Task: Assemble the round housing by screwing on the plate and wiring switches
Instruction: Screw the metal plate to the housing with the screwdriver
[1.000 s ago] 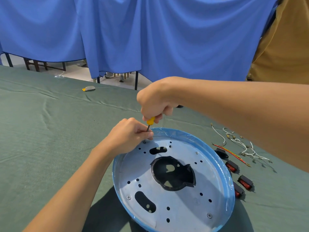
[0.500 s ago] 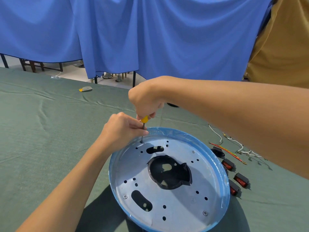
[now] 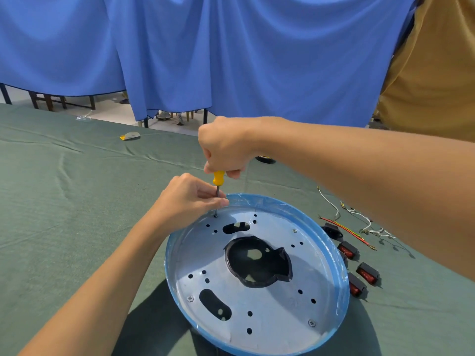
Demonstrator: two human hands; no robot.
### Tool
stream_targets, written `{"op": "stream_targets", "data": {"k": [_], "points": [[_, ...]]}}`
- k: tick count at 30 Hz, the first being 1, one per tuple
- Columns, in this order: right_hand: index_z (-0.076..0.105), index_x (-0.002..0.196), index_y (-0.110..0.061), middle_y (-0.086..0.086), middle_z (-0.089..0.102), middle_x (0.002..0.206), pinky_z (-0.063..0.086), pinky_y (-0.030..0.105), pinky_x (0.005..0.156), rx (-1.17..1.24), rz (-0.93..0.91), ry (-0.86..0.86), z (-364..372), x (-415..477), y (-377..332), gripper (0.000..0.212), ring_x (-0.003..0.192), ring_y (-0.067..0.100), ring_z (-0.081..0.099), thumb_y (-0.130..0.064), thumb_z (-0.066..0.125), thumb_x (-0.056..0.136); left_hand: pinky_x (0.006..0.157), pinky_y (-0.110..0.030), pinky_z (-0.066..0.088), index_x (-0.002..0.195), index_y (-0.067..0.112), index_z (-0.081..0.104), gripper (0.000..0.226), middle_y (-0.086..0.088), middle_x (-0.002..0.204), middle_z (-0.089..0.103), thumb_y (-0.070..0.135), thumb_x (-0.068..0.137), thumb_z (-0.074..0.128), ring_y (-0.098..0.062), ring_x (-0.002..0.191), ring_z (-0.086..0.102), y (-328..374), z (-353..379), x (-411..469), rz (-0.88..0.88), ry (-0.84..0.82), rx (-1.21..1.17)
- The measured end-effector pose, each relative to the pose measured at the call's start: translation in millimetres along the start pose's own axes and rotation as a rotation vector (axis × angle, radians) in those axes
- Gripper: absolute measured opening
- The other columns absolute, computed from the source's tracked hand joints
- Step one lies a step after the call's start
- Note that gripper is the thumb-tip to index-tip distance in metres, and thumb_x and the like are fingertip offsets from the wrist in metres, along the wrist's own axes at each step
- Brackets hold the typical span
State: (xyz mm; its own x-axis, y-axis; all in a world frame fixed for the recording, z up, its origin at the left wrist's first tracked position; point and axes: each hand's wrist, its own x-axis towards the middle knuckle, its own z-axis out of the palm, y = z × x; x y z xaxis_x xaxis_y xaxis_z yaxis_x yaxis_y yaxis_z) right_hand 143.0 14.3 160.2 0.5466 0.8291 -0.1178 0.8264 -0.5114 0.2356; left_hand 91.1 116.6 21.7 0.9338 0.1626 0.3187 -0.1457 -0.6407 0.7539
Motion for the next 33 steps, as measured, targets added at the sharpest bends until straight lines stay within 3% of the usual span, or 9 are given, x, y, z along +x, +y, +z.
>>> {"op": "stream_targets", "data": {"k": [3, 8, 10, 13, 17, 22, 26, 30, 33], "points": [[0.05, 0.066, -0.008, -0.002, 0.059, 0.038, 0.05, 0.025, 0.051, 0.002, 0.047, 0.005, 7.8, 4.0, -4.9, 0.028, 0.057, 0.019, 0.069, -0.009, 0.045, 0.094, 0.089, -0.054, 0.053, 0.075, 0.022, 0.081, 0.006, -0.012, 0.081, 0.076, 0.026, 0.078, 0.083, -0.032, 0.086, 0.07, 1.1, -0.3, 2.1, -0.013, 0.031, 0.019], [0.061, 0.076, -0.014, -0.002, 0.064, 0.054, 0.056, 0.026, 0.057, 0.006, -0.002, 0.034, -3.5, -2.3, 1.6, 0.022, 0.059, 0.013, 0.069, -0.029, 0.06, 0.092, 0.091, -0.042, 0.054, 0.082, 0.021, 0.081, 0.014, 0.008, 0.093, 0.077, 0.021, 0.091, 0.071, -0.008, 0.097, 0.071, 0.0, -2.2, 5.5, -0.001, -0.069, 0.039], [0.066, 0.082, -0.015, -0.004, 0.065, 0.057, 0.053, 0.022, 0.054, -0.023, -0.013, 0.047, -4.4, -4.8, 6.9, 0.014, 0.052, 0.005, 0.064, -0.026, 0.063, 0.091, 0.091, -0.042, 0.053, 0.088, 0.02, 0.081, 0.015, 0.008, 0.097, 0.077, 0.021, 0.094, 0.067, -0.012, 0.097, 0.071, -0.3, -1.0, 6.4, 0.009, -0.111, 0.066], [0.047, 0.071, -0.017, -0.005, 0.058, 0.047, 0.045, 0.019, 0.041, -0.112, 0.013, 0.121, 4.9, -5.0, 10.2, 0.026, 0.05, 0.005, 0.052, -0.022, 0.056, 0.095, 0.088, -0.048, 0.055, 0.093, 0.022, 0.08, 0.009, -0.002, 0.092, 0.078, 0.023, 0.091, 0.071, -0.026, 0.093, 0.072, 0.5, 2.9, 5.7, 0.014, -0.081, 0.073], [0.044, 0.078, -0.012, 0.0, 0.059, 0.041, 0.038, 0.016, 0.03, -0.034, 0.047, 0.097, 10.7, -0.3, 8.9, 0.022, 0.039, 0.012, 0.06, -0.016, 0.046, 0.099, 0.086, -0.047, 0.056, 0.082, 0.019, 0.081, 0.008, 0.001, 0.082, 0.078, 0.022, 0.076, 0.085, -0.02, 0.087, 0.074, 1.3, 1.2, 4.4, -0.008, 0.071, 0.008], [0.061, 0.082, -0.016, -0.008, 0.059, 0.047, 0.053, 0.023, 0.055, 0.013, -0.016, 0.067, -3.2, -5.2, 5.4, 0.021, 0.064, 0.015, 0.071, -0.033, 0.06, 0.093, 0.093, -0.036, 0.053, 0.085, 0.017, 0.082, 0.012, 0.005, 0.096, 0.078, 0.017, 0.091, 0.07, -0.002, 0.095, 0.07, -0.7, -3.1, 3.9, 0.038, -0.054, 0.047], [0.062, 0.08, -0.018, -0.007, 0.057, 0.043, 0.047, 0.02, 0.041, -0.012, -0.05, 0.119, -4.5, -7.1, 7.4, 0.011, 0.045, 0.0, 0.061, -0.018, 0.061, 0.091, 0.095, -0.03, 0.053, 0.092, 0.019, 0.081, 0.013, 0.013, 0.098, 0.076, 0.018, 0.093, 0.068, 0.005, 0.097, 0.068, -0.4, -2.8, 2.3, 0.03, -0.101, 0.023], [0.035, 0.066, -0.018, 0.002, 0.049, 0.05, 0.043, 0.026, 0.039, -0.049, -0.027, 0.208, 7.9, -0.4, 4.3, 0.037, 0.049, 0.018, 0.059, -0.026, 0.054, 0.097, 0.09, -0.042, 0.055, 0.083, 0.017, 0.082, 0.005, 0.005, 0.085, 0.078, 0.021, 0.083, 0.079, -0.011, 0.09, 0.073, 0.7, 1.7, 3.1, -0.01, 0.035, 0.02], [0.045, 0.069, -0.015, -0.001, 0.054, 0.042, 0.041, 0.019, 0.04, 0.018, -0.028, 0.125, 3.9, -0.2, 2.8, 0.033, 0.053, 0.02, 0.067, -0.031, 0.054, 0.097, 0.089, -0.035, 0.054, 0.08, 0.02, 0.079, 0.016, 0.008, 0.092, 0.078, 0.018, 0.092, 0.069, -0.009, 0.094, 0.071, 2.4, 1.1, 4.4, -0.001, -0.075, 0.022]]}}
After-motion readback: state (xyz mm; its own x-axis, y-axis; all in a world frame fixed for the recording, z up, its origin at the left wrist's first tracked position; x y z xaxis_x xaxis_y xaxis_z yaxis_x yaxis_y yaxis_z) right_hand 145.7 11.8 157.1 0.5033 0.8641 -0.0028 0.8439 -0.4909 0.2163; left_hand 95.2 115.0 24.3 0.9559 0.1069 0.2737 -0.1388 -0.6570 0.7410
